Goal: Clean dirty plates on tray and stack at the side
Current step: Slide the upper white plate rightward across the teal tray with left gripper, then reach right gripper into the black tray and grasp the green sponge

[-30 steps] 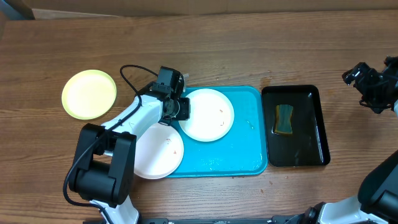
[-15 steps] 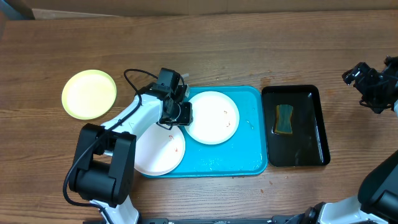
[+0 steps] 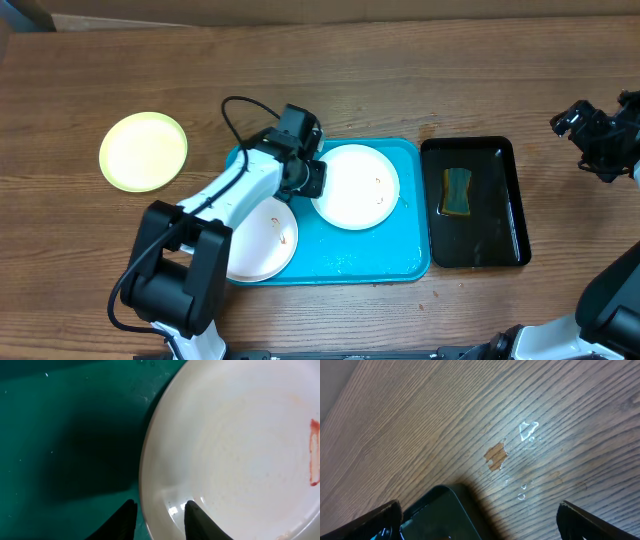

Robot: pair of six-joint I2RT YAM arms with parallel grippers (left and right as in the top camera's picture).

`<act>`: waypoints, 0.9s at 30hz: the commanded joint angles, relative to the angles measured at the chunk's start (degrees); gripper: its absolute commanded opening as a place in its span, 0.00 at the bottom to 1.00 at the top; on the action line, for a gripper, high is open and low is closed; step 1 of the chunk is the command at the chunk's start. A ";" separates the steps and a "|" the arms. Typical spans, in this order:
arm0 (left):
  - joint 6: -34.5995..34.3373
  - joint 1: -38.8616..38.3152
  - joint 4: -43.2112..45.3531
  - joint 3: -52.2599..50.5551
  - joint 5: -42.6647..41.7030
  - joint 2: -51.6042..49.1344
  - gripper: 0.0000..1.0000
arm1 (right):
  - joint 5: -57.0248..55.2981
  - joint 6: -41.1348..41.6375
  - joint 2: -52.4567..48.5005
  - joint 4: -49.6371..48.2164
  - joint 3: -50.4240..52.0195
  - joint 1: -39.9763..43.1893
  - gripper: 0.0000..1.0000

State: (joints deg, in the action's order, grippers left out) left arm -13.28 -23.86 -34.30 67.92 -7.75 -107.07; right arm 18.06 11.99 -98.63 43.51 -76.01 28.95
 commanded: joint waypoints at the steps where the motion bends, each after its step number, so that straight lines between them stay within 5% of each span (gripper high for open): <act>1: 0.79 -1.49 0.04 0.70 6.51 -0.94 0.34 | 0.46 0.07 0.57 -0.37 -0.96 0.15 1.00; 27: -3.48 -1.25 1.55 0.70 6.64 -2.34 0.20 | 0.46 0.07 0.57 -0.37 -0.96 0.15 1.00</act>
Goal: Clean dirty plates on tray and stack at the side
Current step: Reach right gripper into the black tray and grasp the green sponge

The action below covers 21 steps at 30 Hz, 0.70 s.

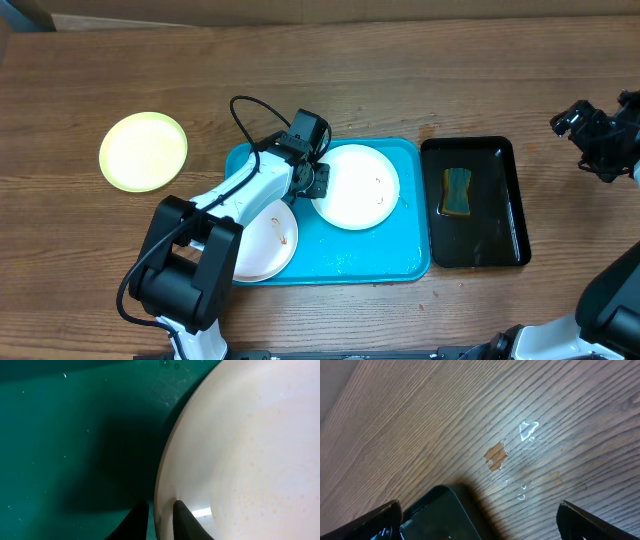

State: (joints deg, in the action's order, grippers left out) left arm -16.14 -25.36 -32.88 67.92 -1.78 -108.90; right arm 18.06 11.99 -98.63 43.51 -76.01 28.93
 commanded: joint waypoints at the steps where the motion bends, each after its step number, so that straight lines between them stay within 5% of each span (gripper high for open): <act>1: -0.59 0.24 0.09 0.70 0.70 -0.50 0.19 | 0.46 0.07 0.57 -0.37 -0.96 0.17 1.00; 15: -0.66 0.26 0.35 0.70 0.66 -0.50 0.04 | 0.94 0.13 0.57 -10.86 -0.96 0.17 1.00; 21: -0.83 0.48 0.35 0.70 0.70 -0.50 0.04 | 17.29 5.62 0.59 -8.92 -0.96 0.07 1.00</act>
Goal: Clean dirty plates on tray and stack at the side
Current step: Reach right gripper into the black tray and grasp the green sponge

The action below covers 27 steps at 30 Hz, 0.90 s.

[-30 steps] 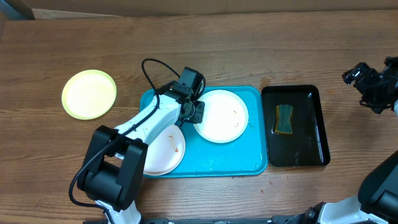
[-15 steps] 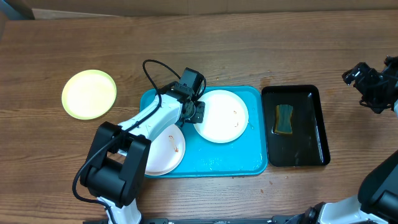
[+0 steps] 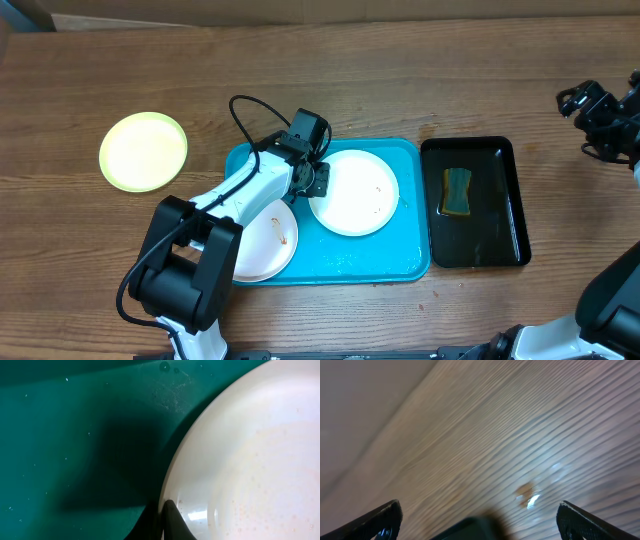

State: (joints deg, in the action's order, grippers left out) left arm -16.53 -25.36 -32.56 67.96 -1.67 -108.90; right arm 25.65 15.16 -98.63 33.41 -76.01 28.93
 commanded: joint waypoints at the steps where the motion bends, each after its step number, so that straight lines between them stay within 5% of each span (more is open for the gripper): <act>1: -0.46 0.61 0.00 0.66 0.59 -0.50 0.04 | 11.02 2.51 0.59 2.93 -0.96 0.09 1.00; 2: -0.72 0.70 -0.07 0.66 0.59 -0.50 0.04 | 12.70 2.49 0.57 3.82 -0.96 0.07 0.99; 4: -1.33 0.96 -0.20 0.66 0.59 -0.50 0.04 | 14.58 0.85 0.59 7.23 -0.96 -0.66 0.74; 6: -1.77 1.29 -0.17 0.66 0.55 -0.50 0.04 | 12.63 -3.56 0.68 12.61 -0.96 -2.71 0.62; 12: -2.14 1.44 0.26 0.66 0.57 -0.50 0.04 | -9.86 -5.81 0.68 26.95 -0.90 -11.41 0.60; 27: -2.36 1.42 -0.20 0.66 0.17 -0.50 0.04 | -20.74 -4.00 0.61 34.34 0.35 -33.53 0.59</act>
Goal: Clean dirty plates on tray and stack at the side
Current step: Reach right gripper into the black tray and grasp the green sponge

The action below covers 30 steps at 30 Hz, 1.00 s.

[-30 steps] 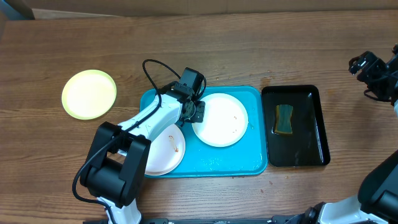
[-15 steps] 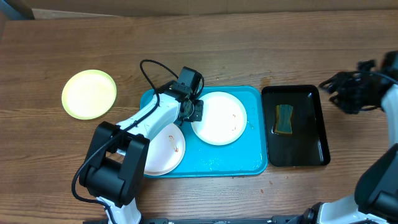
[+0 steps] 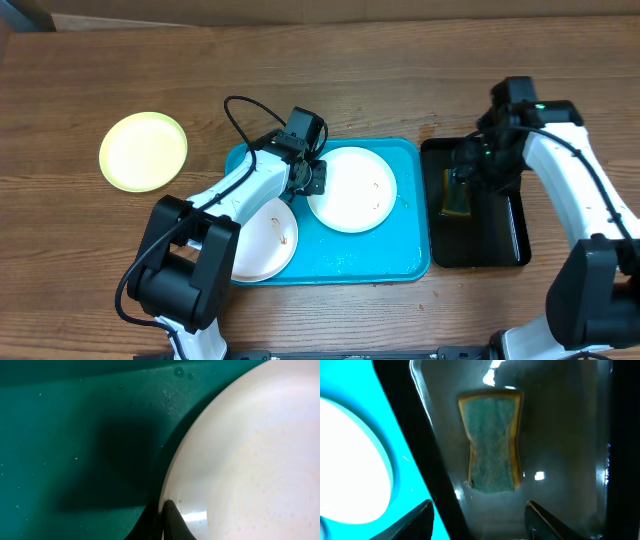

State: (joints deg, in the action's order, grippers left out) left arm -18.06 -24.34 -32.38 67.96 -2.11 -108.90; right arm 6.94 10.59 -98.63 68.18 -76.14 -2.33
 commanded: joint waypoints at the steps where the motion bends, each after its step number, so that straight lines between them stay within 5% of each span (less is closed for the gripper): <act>1: -0.83 0.39 -0.39 0.66 0.61 -0.50 0.04 | -2.12 0.57 0.57 -0.98 1.07 -2.73 0.59; 23: -0.83 0.39 -0.39 0.66 0.63 -0.50 0.05 | -6.01 3.13 0.57 -23.67 20.44 -3.78 0.63; 24: -0.83 0.39 -0.39 0.66 0.63 -0.50 0.05 | -6.01 3.13 0.57 -24.15 20.87 -3.78 0.58; 27: -0.81 0.42 -0.39 0.66 0.63 -0.50 0.06 | -6.01 3.02 0.57 -24.41 21.38 -3.78 0.04; 30: -0.81 0.39 -0.42 0.66 0.63 -0.50 0.07 | -6.05 2.69 0.57 -24.24 20.87 -3.48 0.09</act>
State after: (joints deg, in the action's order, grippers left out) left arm -18.06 -24.34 -32.58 67.96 -2.07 -108.90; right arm 1.21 13.45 -98.63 44.12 -55.11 -6.09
